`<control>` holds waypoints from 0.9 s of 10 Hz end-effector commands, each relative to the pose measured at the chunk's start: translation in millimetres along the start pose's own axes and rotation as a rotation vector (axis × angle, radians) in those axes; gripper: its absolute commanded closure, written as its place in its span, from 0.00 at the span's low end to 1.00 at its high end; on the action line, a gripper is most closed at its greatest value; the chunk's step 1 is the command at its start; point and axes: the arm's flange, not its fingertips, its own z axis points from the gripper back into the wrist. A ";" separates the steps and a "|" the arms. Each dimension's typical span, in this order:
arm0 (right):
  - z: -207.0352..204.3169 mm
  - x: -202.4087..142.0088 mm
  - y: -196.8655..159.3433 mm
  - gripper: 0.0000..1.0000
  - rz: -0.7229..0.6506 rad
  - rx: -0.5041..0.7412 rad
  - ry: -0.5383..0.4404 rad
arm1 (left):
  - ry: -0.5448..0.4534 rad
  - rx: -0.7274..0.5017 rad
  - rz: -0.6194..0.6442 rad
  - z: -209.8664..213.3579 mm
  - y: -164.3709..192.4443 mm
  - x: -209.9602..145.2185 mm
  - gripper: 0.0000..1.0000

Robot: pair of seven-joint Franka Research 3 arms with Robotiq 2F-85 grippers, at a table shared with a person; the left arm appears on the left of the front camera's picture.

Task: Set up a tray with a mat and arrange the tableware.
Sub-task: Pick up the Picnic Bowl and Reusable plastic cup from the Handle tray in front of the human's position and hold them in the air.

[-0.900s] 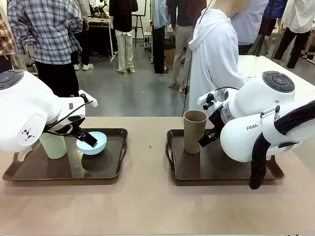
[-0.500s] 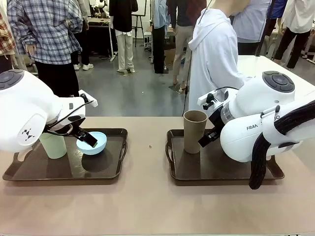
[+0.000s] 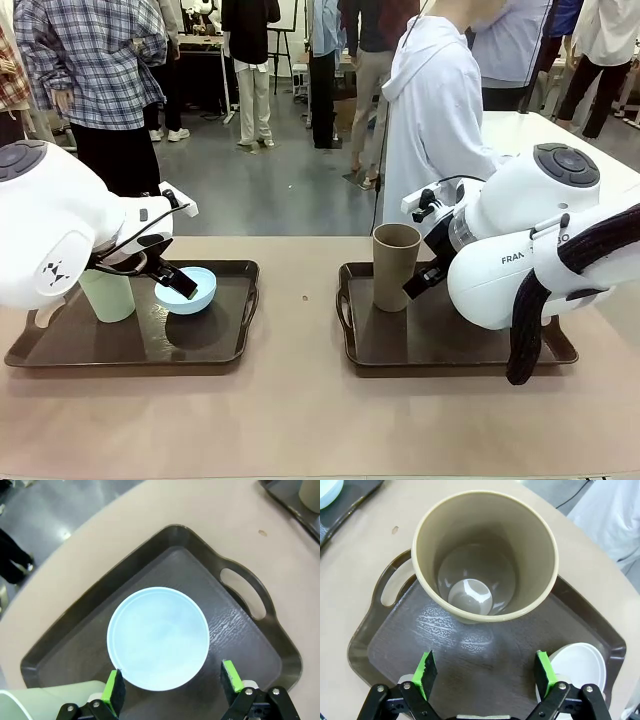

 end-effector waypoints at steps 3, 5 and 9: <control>0.0 0.0 0.1 0.00 0.000 0.000 0.000 | 0.000 0.000 0.001 0.0 0.3 -0.1 0.00; 0.0 0.0 0.1 0.00 0.000 0.000 0.000 | 0.000 0.000 0.001 0.0 0.3 -0.1 0.00; 0.0 0.0 0.1 0.00 0.000 0.000 0.000 | 0.000 0.000 0.001 0.0 0.3 -0.1 0.00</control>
